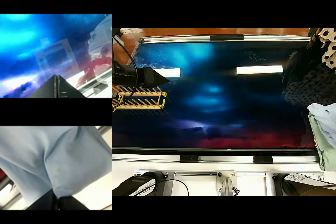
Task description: Fold the shirts.
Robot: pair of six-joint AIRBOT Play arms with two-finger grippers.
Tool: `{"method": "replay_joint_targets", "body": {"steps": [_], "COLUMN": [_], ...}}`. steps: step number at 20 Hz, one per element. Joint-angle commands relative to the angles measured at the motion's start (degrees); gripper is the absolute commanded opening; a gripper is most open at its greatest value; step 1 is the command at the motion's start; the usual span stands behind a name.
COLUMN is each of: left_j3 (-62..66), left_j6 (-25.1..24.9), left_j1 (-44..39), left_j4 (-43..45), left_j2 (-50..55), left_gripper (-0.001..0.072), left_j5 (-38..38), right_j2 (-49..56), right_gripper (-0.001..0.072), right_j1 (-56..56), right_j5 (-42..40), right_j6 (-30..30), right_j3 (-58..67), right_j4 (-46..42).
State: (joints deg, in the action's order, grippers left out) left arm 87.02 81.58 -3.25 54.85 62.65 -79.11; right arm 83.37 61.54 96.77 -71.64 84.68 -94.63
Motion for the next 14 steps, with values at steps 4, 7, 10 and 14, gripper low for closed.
{"method": "replay_joint_targets", "body": {"steps": [4, 7, 10, 14], "left_j3": [0.0, 0.0, 0.0, 0.0], "left_j6": [0.22, 0.42, 0.39, 0.39], "left_j1": [0.0, 0.0, 0.0, 0.0], "left_j4": [-0.04, -0.87, -0.87, -0.87], "left_j2": [-0.13, -0.11, -0.11, -0.02], "left_gripper": [0.0031, 0.0031, 0.0031, 0.0032], "left_j5": [-0.02, -0.02, -0.02, 0.11], "right_j2": [-0.09, -0.09, -0.09, -0.09], "right_gripper": [0.0066, 0.0066, 0.0066, 0.0067], "right_j1": [0.85, 0.85, 0.85, 0.9], "right_j5": [0.44, -1.09, -2.12, -2.19], "right_j6": [-3.93, -4.7, -5.33, -6.84], "right_j3": [-6.25, -6.25, -6.27, -9.46], "right_j4": [-8.98, -9.16, -10.69, -10.99]}}
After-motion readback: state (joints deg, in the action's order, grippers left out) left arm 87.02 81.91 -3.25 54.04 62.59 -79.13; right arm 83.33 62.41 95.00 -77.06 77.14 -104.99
